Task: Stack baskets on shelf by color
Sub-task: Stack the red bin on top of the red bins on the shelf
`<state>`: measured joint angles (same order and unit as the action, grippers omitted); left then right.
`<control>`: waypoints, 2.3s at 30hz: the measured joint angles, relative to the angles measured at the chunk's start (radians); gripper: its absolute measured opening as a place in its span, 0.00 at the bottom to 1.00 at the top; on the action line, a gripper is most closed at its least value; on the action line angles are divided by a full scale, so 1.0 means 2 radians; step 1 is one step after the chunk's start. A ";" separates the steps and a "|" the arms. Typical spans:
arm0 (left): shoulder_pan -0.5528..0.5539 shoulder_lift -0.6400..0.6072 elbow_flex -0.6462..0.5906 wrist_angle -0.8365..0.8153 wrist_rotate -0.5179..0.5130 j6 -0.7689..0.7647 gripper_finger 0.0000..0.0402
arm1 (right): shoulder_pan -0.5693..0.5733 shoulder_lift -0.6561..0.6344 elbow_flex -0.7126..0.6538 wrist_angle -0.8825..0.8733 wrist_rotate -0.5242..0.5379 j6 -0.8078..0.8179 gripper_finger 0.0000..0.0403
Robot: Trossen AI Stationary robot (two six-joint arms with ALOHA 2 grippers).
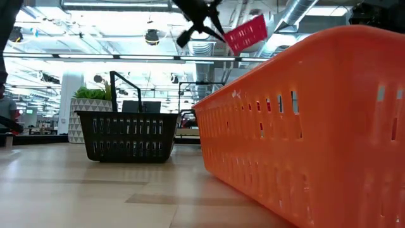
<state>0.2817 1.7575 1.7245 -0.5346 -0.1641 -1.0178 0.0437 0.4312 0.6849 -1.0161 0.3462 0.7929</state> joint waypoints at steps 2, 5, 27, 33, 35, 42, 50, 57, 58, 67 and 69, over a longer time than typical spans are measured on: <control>0.001 0.018 0.000 0.011 0.006 -0.017 0.00 | 0.000 0.000 0.000 0.000 0.000 0.000 0.40; 0.003 0.044 -0.001 0.013 0.014 -0.038 0.00 | -0.003 -0.001 0.000 0.000 0.000 0.001 0.40; 0.006 0.112 -0.001 -0.012 0.007 -0.051 0.00 | -0.003 0.000 0.000 0.000 0.013 0.001 0.40; 0.006 0.122 -0.001 -0.011 0.010 -0.053 0.00 | -0.003 0.000 0.000 0.000 0.013 0.001 0.40; 0.006 0.121 -0.001 -0.008 0.001 -0.052 0.00 | -0.003 0.000 0.000 0.000 0.013 0.001 0.40; 0.007 0.121 -0.001 -0.009 0.012 -0.045 0.01 | -0.003 0.000 0.000 0.000 0.012 0.001 0.40; 0.007 0.121 -0.001 -0.008 0.008 -0.046 0.12 | -0.003 0.000 0.000 0.000 0.012 0.000 0.40; 0.007 0.121 -0.001 -0.006 0.007 -0.047 0.20 | -0.003 0.000 0.000 0.000 0.012 0.000 0.40; 0.007 0.121 -0.001 -0.006 0.007 -0.048 0.21 | -0.003 0.000 0.000 0.000 0.012 0.000 0.40; 0.026 0.107 -0.001 -0.008 0.025 0.009 0.26 | -0.003 0.000 0.000 0.000 0.012 -0.001 0.40; 0.032 0.100 0.000 -0.028 0.022 0.025 0.27 | -0.003 0.000 0.000 0.000 0.012 -0.002 0.40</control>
<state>0.3450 1.9569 1.7237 -0.5906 -0.1193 -0.9671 0.0368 0.4309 0.6849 -1.0169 0.3694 0.7883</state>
